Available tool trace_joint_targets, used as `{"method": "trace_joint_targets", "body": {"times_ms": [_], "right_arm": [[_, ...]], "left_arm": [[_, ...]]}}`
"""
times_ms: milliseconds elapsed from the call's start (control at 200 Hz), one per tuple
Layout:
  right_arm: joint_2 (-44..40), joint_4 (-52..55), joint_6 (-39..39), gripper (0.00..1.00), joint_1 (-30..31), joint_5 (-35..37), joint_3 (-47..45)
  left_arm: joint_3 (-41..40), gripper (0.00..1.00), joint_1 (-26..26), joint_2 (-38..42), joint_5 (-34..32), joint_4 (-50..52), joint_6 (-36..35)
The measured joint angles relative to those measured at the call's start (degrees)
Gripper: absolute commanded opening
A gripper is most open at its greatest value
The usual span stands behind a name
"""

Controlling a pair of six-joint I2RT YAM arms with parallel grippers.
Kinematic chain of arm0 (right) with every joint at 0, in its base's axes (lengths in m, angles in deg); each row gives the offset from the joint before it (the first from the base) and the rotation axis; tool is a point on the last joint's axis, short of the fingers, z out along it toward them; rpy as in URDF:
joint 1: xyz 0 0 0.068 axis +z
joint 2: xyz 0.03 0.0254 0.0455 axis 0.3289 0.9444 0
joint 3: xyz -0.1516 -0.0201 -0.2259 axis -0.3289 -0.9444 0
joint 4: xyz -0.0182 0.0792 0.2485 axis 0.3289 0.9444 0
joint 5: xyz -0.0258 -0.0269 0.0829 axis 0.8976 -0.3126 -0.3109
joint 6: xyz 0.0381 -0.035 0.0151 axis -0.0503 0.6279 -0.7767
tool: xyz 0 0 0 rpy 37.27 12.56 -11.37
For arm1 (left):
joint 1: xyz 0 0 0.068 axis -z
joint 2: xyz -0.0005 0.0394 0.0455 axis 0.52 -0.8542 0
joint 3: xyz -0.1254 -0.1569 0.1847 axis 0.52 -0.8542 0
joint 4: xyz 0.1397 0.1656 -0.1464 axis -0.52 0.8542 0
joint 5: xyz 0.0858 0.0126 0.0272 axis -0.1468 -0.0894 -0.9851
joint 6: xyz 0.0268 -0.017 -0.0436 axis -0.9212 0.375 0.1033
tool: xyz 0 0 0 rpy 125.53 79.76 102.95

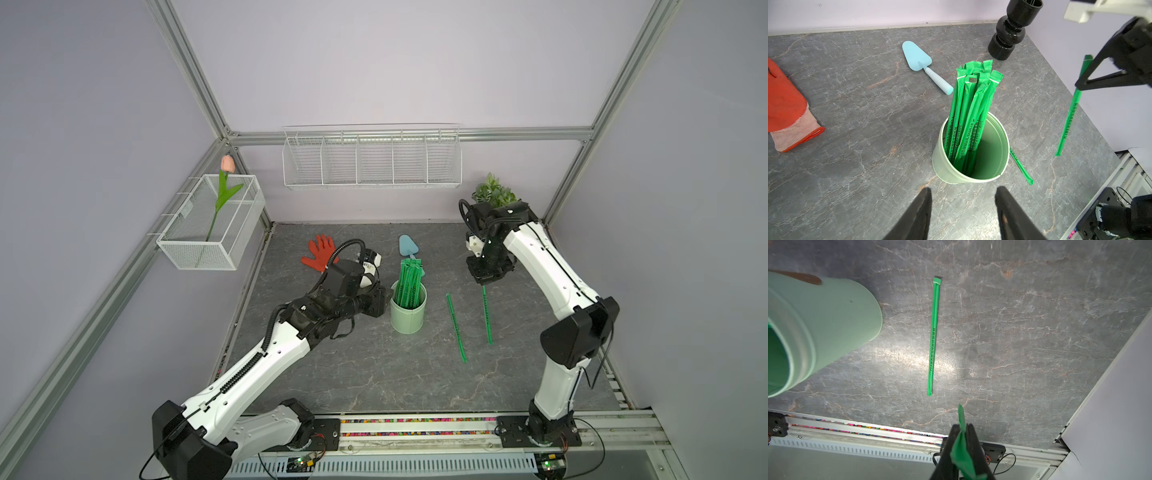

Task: Take the straws out of the storage container
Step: Place the straw at the center of the board.

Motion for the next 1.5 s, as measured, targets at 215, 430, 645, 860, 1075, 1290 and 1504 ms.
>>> {"method": "trace_joint_targets", "body": {"times_ms": [215, 430, 645, 860, 1075, 1290, 1504], "right_arm": [[3.4, -0.1, 0.3, 0.12, -1.3, -4.4, -2.8], [6.5, -0.3, 1.0, 0.12, -3.6, -7.4, -3.0], [10.3, -1.6, 1.6, 0.12, -4.8, -8.7, -3.0], [13.3, -3.3, 1.9, 0.12, -4.9, -9.1, -3.0], [15.4, -5.3, 2.2, 0.14, -5.7, -10.1, -3.0], [18.3, -6.8, 2.8, 0.15, -6.8, -11.3, -2.9], [19.7, -8.7, 3.0, 0.15, -7.1, -12.8, -2.9]], "left_arm": [[0.0, 0.53, 0.0, -0.3, 0.4, 0.0, 0.0], [0.0, 0.53, 0.0, -0.5, 0.7, 0.0, 0.0], [0.0, 0.53, 0.0, -0.6, 0.7, 0.0, 0.0], [0.0, 0.53, 0.0, -0.8, 0.8, 0.2, 0.0], [0.0, 0.53, 0.0, -1.5, 0.9, 0.4, 0.0], [0.0, 0.53, 0.0, -1.9, 0.9, 0.7, 0.0], [0.0, 0.53, 0.0, -2.0, 0.9, 0.8, 0.0]]}}
